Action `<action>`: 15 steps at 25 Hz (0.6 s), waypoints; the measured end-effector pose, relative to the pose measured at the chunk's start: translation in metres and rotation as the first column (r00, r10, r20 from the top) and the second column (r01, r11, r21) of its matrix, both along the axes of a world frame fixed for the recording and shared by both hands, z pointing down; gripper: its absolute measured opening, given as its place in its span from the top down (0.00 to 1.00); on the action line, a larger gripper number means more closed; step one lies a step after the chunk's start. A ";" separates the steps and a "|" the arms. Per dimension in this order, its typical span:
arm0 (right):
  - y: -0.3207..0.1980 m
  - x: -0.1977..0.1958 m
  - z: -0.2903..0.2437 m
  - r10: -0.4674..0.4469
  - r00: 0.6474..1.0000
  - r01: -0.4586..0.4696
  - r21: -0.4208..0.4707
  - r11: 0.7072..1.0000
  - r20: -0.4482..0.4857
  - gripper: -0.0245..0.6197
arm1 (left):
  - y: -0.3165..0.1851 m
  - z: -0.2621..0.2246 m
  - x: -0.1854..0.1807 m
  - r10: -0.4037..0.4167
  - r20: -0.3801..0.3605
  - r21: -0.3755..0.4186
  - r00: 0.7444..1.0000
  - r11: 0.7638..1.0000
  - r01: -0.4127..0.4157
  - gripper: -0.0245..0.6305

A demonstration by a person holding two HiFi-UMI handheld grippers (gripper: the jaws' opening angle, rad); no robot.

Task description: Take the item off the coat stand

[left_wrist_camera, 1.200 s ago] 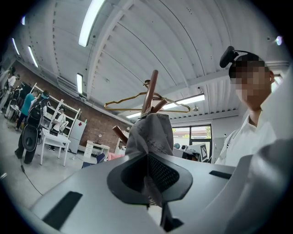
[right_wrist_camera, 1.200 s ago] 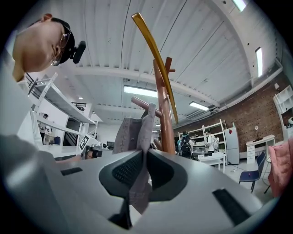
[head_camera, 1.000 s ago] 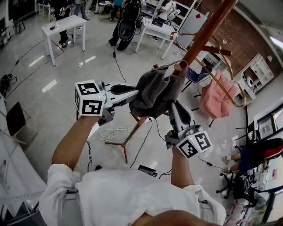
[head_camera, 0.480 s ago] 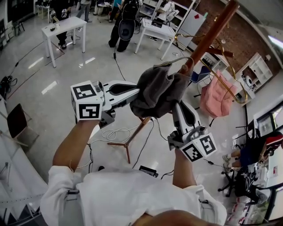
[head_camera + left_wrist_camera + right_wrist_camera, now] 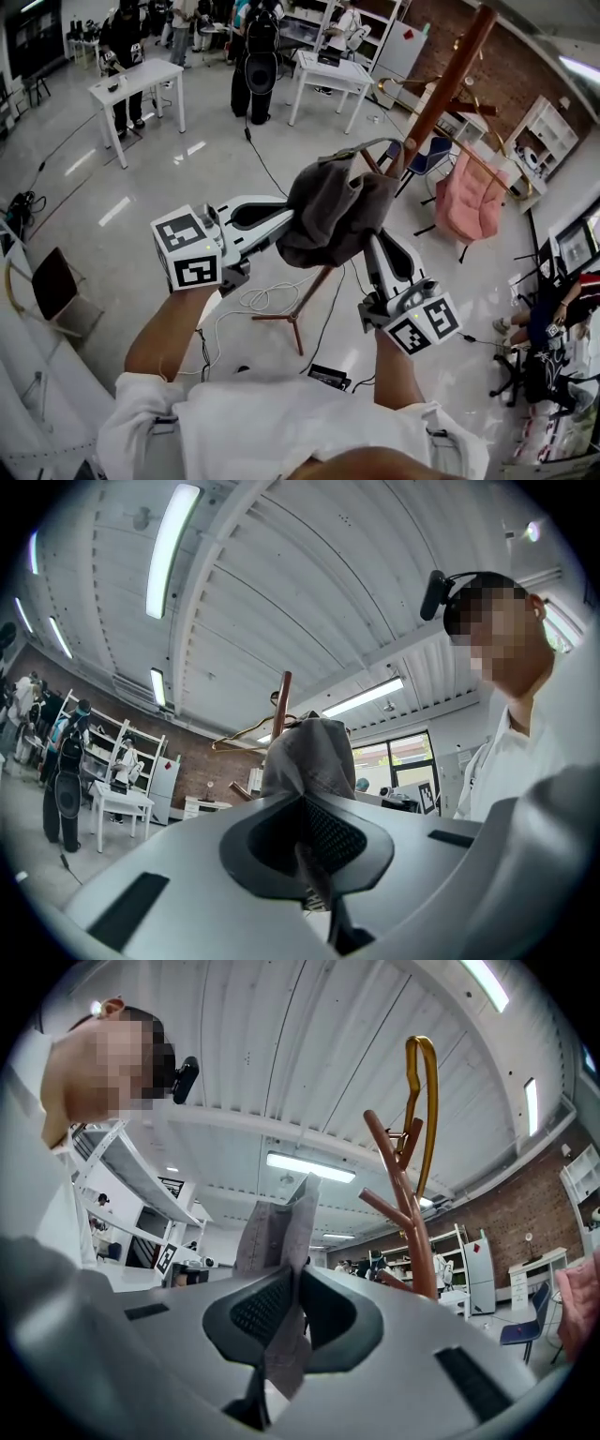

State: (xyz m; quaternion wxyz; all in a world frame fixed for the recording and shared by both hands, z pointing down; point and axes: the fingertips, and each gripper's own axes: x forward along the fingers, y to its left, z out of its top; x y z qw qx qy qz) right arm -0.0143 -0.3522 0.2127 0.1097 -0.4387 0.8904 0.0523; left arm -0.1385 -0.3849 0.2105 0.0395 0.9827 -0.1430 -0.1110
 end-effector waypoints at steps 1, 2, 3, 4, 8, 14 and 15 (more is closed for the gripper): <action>0.002 -0.002 0.003 -0.002 1.000 0.002 -0.008 1.000 0.002 0.89 | 0.002 0.003 -0.002 -0.014 0.008 0.002 1.000 1.000 0.014 0.93; 0.004 -0.004 0.006 -0.004 1.000 0.004 -0.016 1.000 0.003 0.89 | 0.004 0.005 -0.004 -0.029 0.012 0.001 1.000 1.000 0.029 0.93; 0.007 -0.005 0.008 -0.005 1.000 0.005 -0.022 1.000 0.004 0.89 | 0.006 0.007 -0.005 -0.042 0.014 0.000 0.999 0.999 0.042 0.93; 0.009 -0.005 0.009 -0.006 1.000 0.006 -0.027 1.000 0.003 0.89 | 0.010 0.009 -0.006 -0.056 0.014 -0.001 0.998 0.998 0.056 0.93; 0.021 -0.005 0.020 -0.016 1.000 0.016 -0.030 0.999 -0.020 0.89 | 0.028 0.017 -0.007 -0.141 0.040 0.025 0.989 0.990 0.140 0.93; 0.050 0.002 0.052 -0.062 0.998 0.061 -0.051 0.997 -0.014 0.89 | 0.066 0.046 0.001 -0.280 0.055 0.035 0.958 0.960 0.279 0.93; 0.057 0.001 0.058 -0.066 0.998 0.065 -0.058 0.996 -0.015 0.89 | 0.074 0.053 0.000 -0.299 0.054 0.026 0.953 0.954 0.298 0.93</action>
